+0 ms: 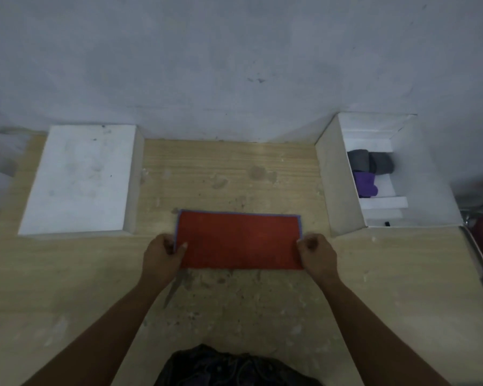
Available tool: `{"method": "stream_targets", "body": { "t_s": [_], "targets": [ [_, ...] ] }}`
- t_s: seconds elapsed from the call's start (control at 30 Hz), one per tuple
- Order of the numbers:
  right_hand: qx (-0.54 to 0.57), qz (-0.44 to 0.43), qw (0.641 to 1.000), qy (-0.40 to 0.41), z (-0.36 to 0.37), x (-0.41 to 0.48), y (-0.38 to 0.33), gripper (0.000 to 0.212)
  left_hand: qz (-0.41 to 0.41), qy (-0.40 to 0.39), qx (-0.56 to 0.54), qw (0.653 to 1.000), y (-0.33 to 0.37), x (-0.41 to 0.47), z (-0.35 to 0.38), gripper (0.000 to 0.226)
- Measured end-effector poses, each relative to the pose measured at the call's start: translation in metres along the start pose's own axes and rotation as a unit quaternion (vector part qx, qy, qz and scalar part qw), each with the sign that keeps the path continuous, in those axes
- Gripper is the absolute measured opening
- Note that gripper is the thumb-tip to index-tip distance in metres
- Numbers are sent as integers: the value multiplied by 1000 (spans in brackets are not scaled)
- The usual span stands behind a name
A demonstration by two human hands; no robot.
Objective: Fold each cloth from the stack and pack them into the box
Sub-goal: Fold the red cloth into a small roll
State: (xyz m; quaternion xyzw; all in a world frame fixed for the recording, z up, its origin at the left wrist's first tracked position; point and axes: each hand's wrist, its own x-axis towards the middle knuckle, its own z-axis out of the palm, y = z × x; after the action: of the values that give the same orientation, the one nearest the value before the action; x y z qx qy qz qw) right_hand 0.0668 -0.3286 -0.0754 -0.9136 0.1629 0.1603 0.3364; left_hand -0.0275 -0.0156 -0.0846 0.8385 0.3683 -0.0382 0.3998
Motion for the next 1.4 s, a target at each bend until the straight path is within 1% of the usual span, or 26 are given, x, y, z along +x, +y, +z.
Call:
{"method": "stream_targets", "body": {
  "t_s": [0.1, 0.17, 0.2, 0.27, 0.37, 0.4, 0.47, 0.5, 0.57, 0.63, 0.77, 0.8, 0.87, 0.9, 0.97, 1.0, 1.03, 1.13, 1.2, 1.3, 1.4],
  "targets": [
    [-28, 49, 998, -16, 2, -22, 10, 36, -1, -15, 43, 999, -8, -20, 0, 22],
    [-43, 45, 998, -28, 3, -33, 15, 34, 0, -23, 58, 998, -12, -27, -1, 25],
    [-49, 35, 998, -31, 3, -37, 16, 31, -14, -33, 50, 998, -11, -30, -2, 28],
    [-46, 13, 998, -30, 0, -43, 18, 27, -59, -43, -5, 997, -12, -35, -5, 33],
    [-1, 6, 1000, -19, -6, -48, 20, 23, -103, -35, -135, 985, -18, -36, -12, 38],
    [26, 11, 999, -18, -8, -49, 22, 17, -113, -37, -169, 978, -20, -36, -15, 34],
    [102, 24, 994, -33, -11, -50, 28, 19, -135, -48, -227, 963, -20, -42, -21, 23],
    [118, 20, 992, -49, -14, -50, 33, 20, -137, -58, -243, 958, -21, -46, -24, 20],
    [119, -3, 989, -92, -16, -52, 44, 23, -112, -94, -262, 954, -23, -56, -27, 17],
    [159, 15, 977, -140, -20, -60, 48, 28, -77, -114, -271, 953, -28, -65, -31, 12],
    [207, 60, 949, -232, -29, -75, 61, 9, -57, -124, -276, 951, -41, -82, -38, 7],
    [202, 58, 943, -259, -32, -76, 65, 4, -57, -130, -273, 951, -43, -85, -40, 12],
    [174, 50, 938, -294, -36, -76, 71, 15, -64, -153, -268, 949, -46, -88, -44, 26],
    [166, 44, 939, -298, -36, -74, 73, 18, -64, -167, -261, 948, -48, -87, -45, 33],
    [164, 28, 946, -277, -34, -73, 71, 13, -55, -176, -249, 951, -50, -82, -46, 40],
    [163, 20, 952, -258, -32, -71, 69, 9, -50, -169, -247, 953, -49, -79, -46, 40],
    [162, 10, 958, -238, -30, -70, 66, 5, -48, -157, -244, 956, -48, -75, -45, 36],
    [161, -39, 972, -166, -24, -61, 53, 5, -26, -130, -230, 964, -37, -62, -41, 17],
    [146, -58, 981, -116, -21, -53, 43, 2, -20, -114, -229, 967, -31, -52, -37, 14],
    [126, -67, 986, -81, -15, -39, 35, 8, -15, -82, -219, 972, -23, -34, -30, 17],
    [107, -49, 992, -34, -8, -29, 31, 13, -7, -81, -188, 979, -18, -20, -21, 19]
  ]
}}
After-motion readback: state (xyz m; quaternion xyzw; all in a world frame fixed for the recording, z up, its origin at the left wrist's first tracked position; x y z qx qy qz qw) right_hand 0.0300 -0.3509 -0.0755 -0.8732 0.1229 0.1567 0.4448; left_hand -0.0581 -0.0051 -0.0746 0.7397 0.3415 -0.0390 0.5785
